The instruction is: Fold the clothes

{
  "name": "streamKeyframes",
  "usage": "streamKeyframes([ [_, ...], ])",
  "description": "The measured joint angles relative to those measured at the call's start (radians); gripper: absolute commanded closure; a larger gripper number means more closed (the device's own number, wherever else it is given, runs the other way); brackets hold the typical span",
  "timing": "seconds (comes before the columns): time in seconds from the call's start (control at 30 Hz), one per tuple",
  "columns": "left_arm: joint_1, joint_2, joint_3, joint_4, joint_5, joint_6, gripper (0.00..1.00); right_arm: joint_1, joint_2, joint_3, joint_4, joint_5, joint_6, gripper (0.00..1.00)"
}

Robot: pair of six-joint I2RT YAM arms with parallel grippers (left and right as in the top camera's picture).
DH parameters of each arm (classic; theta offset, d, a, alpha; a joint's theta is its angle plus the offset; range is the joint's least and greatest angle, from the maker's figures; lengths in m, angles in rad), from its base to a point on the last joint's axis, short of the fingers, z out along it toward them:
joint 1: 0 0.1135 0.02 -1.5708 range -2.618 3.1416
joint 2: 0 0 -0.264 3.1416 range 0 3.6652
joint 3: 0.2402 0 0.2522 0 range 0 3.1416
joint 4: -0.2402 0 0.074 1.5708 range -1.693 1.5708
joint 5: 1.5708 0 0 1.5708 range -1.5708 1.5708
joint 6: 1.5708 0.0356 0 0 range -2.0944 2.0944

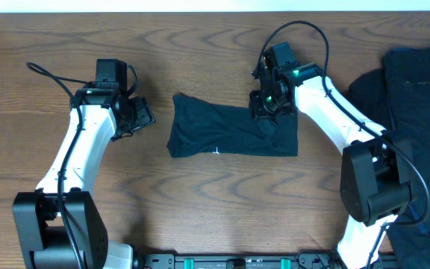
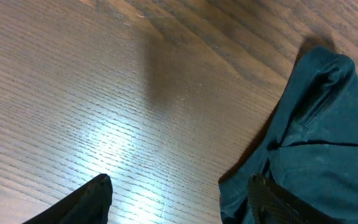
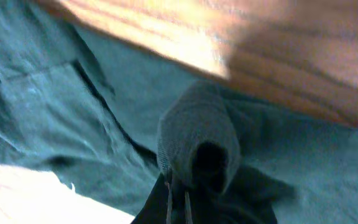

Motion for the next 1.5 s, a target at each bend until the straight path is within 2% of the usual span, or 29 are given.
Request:
streamKeyframes([
  [0.13, 0.0, 0.0, 0.0, 0.0, 0.0, 0.0, 0.28, 0.006, 0.0, 0.0, 0.035, -0.002, 0.019, 0.97],
  [0.2, 0.0, 0.0, 0.0, 0.0, 0.0, 0.0, 0.28, 0.016, 0.0, 0.0, 0.047, -0.003, 0.029, 0.89],
  [0.27, 0.0, 0.0, 0.0, 0.0, 0.0, 0.0, 0.28, 0.029, 0.0, 0.0, 0.055, -0.003, 0.035, 0.87],
  [0.3, 0.0, 0.0, 0.0, 0.0, 0.0, 0.0, 0.28, 0.034, 0.0, 0.0, 0.063, -0.004, 0.035, 0.83],
  [0.47, 0.0, 0.0, 0.0, 0.0, 0.0, 0.0, 0.28, 0.068, 0.0, 0.0, 0.106, -0.007, 0.045, 0.41],
  [0.57, 0.0, 0.0, 0.0, 0.0, 0.0, 0.0, 0.28, 0.092, 0.0, 0.0, 0.114, -0.037, 0.002, 0.3],
  [0.7, 0.0, 0.0, 0.0, -0.001, 0.0, 0.0, 0.28, 0.087, 0.0, 0.001, 0.054, -0.09, -0.089, 0.32],
  [0.83, 0.0, 0.0, 0.0, 0.002, 0.0, 0.0, 0.28, 0.045, -0.003, 0.004, -0.004, -0.112, -0.139, 0.54],
  [0.87, 0.0, 0.0, 0.0, 0.002, 0.0, 0.0, 0.28, 0.031, -0.005, 0.006, -0.021, -0.113, -0.145, 0.55],
  [0.93, 0.0, 0.0, 0.0, 0.002, 0.0, 0.0, 0.28, 0.005, -0.01, 0.008, -0.053, -0.115, -0.151, 0.48],
  [1.07, 0.0, 0.0, 0.0, 0.002, 0.0, 0.0, 0.28, -0.01, -0.013, 0.008, -0.092, -0.115, -0.22, 0.47],
  [1.13, 0.0, 0.0, 0.0, 0.003, 0.0, 0.0, 0.28, 0.008, -0.013, 0.008, -0.121, -0.107, -0.303, 0.46],
  [1.27, 0.0, 0.0, 0.0, 0.014, 0.0, 0.0, 0.28, 0.101, -0.013, 0.008, -0.136, -0.03, -0.434, 0.45],
  [1.5, 0.0, 0.0, 0.0, 0.017, 0.0, 0.0, 0.28, 0.275, -0.013, 0.007, -0.123, 0.234, -0.534, 0.44],
])
